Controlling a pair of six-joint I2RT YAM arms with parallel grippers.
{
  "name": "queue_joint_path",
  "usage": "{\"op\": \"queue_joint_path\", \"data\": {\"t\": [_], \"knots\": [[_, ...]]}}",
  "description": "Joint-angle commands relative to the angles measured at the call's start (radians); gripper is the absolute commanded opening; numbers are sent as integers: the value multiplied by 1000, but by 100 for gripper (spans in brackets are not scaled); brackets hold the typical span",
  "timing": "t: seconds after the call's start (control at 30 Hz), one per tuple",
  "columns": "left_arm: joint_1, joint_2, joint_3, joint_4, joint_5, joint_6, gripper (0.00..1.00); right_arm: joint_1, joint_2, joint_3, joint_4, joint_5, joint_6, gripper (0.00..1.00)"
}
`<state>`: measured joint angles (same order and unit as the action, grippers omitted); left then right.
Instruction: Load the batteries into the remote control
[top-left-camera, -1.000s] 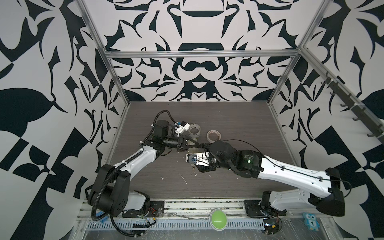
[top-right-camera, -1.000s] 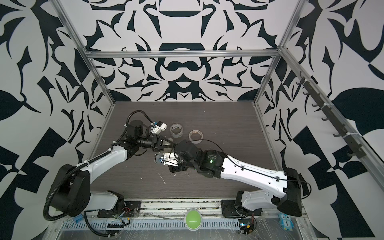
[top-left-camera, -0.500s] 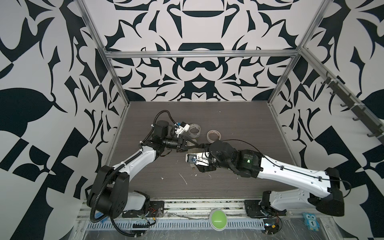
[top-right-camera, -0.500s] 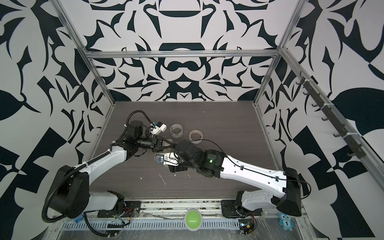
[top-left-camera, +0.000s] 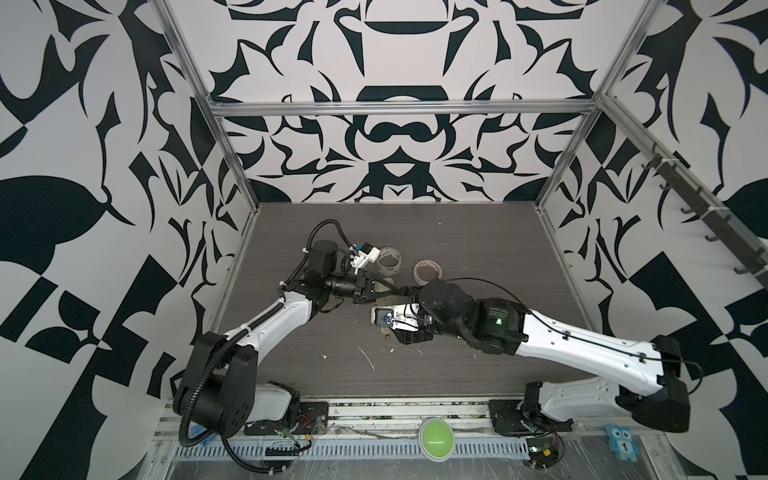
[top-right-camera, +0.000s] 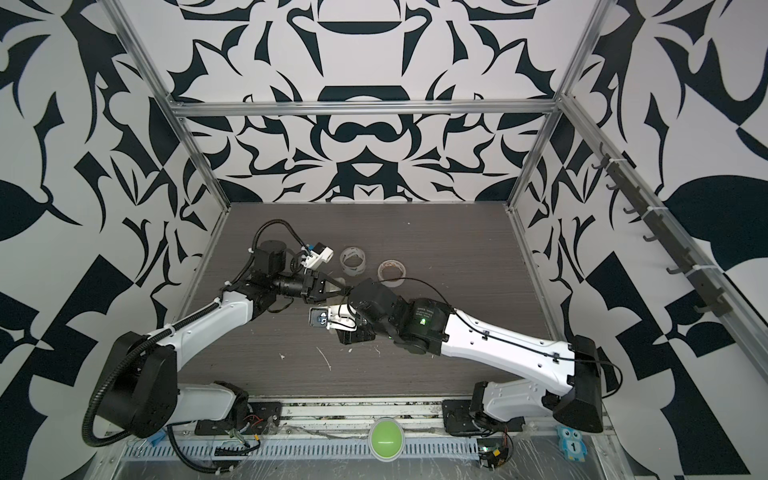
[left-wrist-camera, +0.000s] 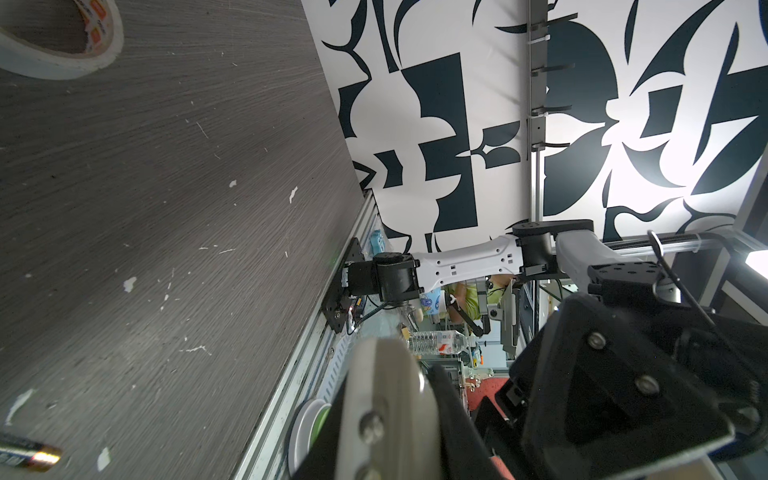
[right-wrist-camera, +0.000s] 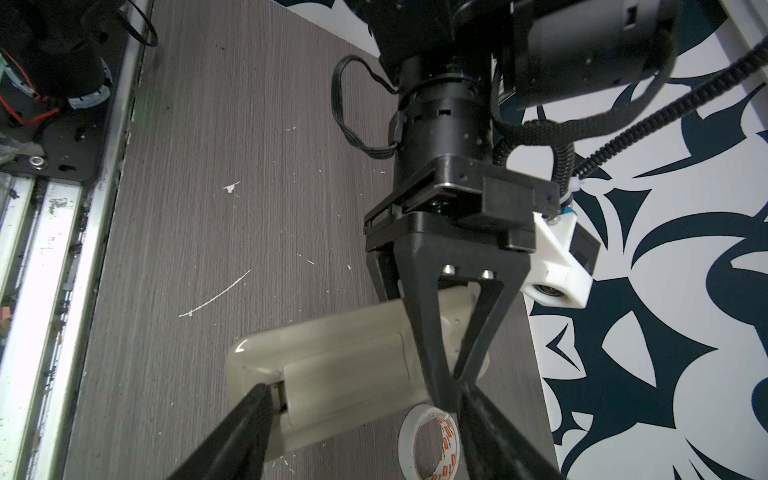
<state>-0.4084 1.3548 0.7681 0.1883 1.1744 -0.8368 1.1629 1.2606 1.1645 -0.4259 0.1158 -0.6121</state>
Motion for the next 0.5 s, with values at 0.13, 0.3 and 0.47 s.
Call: {"op": "queue_joint_path", "data": {"t": [0.13,0.3,0.47], "knots": [[-3,-7,33,-11,19,15,0,5,29,37,22,0,-8,74],[-3,-8,31,-6,20,12,0,5,30,33,21,-1,-9,74],[-4,-9,30,-6,21,8,0,5,28,32,17,-1,-9,74]]}}
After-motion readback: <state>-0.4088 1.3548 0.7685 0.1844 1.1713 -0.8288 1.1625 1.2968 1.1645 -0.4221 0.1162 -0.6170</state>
